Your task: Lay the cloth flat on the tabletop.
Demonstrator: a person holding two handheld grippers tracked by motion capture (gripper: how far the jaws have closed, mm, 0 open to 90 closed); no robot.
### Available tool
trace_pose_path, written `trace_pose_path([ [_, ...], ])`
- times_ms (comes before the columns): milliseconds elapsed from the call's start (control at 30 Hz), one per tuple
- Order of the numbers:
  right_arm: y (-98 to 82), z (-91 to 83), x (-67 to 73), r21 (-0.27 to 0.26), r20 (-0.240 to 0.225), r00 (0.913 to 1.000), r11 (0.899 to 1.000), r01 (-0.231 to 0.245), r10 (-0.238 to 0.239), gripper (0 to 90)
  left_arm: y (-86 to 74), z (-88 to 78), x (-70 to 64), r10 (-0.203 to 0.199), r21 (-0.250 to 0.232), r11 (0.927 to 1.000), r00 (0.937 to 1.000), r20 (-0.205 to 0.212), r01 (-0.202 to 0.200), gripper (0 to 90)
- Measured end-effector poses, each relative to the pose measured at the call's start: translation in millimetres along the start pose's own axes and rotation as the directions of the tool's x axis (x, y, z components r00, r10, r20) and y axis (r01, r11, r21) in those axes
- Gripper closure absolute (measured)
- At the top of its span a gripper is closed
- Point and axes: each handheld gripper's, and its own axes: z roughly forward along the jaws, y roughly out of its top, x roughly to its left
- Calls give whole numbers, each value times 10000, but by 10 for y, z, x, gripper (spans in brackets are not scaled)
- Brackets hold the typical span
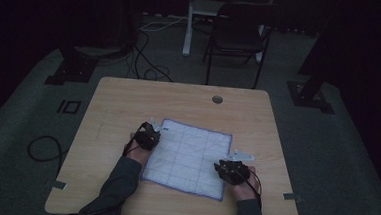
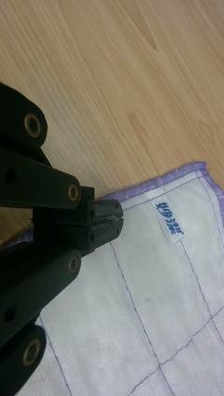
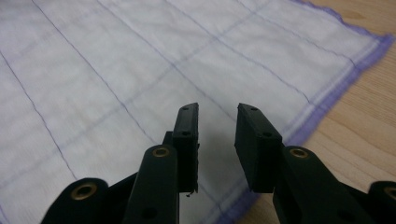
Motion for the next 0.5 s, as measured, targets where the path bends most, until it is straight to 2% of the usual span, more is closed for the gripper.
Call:
trace_pose_path([
  [133,-7,58,-2,183,12,10000,9998,91,-92,702,-65,-33,56,-253,-65,9997,9996,-116,252,900],
  [267,10,132,-27,91,-20,9999,9999,117,-117,702,-112,-55,108,-699,-158,9974,9975,34,700,900],
  [500,69,215,-65,-3,-62,9995,9995,304,-304,703,-181,-87,166,-935,-261,9953,9956,-47,934,900],
])
